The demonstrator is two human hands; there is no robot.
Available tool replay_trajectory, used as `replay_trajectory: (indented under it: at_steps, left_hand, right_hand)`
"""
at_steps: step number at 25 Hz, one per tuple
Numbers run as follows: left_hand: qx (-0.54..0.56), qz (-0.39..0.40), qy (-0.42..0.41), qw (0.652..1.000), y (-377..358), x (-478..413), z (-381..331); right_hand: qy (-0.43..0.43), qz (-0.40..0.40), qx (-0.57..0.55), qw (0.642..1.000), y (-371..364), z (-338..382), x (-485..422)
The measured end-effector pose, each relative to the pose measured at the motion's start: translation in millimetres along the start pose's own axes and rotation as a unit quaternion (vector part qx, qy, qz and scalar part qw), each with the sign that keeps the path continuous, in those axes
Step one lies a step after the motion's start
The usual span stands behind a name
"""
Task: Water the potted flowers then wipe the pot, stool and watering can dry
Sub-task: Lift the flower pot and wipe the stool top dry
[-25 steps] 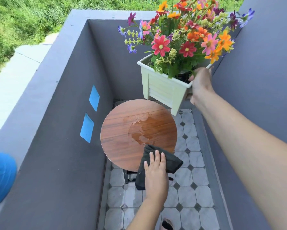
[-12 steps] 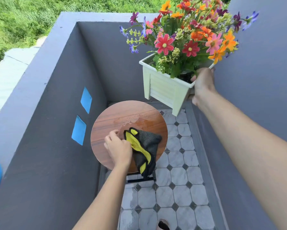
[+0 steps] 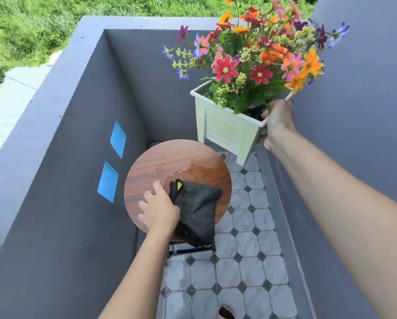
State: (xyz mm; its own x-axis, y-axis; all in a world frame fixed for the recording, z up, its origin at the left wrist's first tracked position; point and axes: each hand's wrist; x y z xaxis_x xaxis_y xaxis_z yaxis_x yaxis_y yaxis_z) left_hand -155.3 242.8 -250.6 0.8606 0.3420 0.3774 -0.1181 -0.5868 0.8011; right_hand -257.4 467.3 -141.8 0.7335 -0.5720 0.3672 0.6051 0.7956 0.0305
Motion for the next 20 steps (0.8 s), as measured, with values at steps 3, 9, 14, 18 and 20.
replay_trajectory:
  at_steps: [3,9,14,18,20]
  left_hand:
    - [0.039,-0.053,-0.223,0.973,-11,12,-7]
    - [-0.245,0.063,-0.294,0.922,-73,19,13]
    - [-0.258,0.036,-0.278,0.924,-64,14,53]
    - [-0.157,-0.014,-0.132,0.979,-44,-10,58]
    - [-0.098,-0.052,-0.070,0.991,-38,-32,47]
  right_hand:
    - [-0.009,0.001,0.000,1.000,-1,-3,-5]
    - [-0.013,0.009,0.021,1.000,2,-10,-15]
    - [-0.014,0.005,0.024,1.000,7,-14,-24]
    - [-0.009,0.012,0.029,0.999,10,-17,-30]
    - [-0.010,0.015,0.028,0.999,11,-17,-33]
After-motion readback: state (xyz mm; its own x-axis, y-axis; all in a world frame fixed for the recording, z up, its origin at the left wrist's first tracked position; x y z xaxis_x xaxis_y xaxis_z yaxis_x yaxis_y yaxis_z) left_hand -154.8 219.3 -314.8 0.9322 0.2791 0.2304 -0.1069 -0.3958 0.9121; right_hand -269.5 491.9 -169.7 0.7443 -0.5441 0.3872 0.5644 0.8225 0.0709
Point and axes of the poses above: each hand's wrist, its own x-axis away from the middle knuckle, its own y-axis out of the back of the hand, z = x × y, and after that the axes turned 3 degrees about x, right-handed
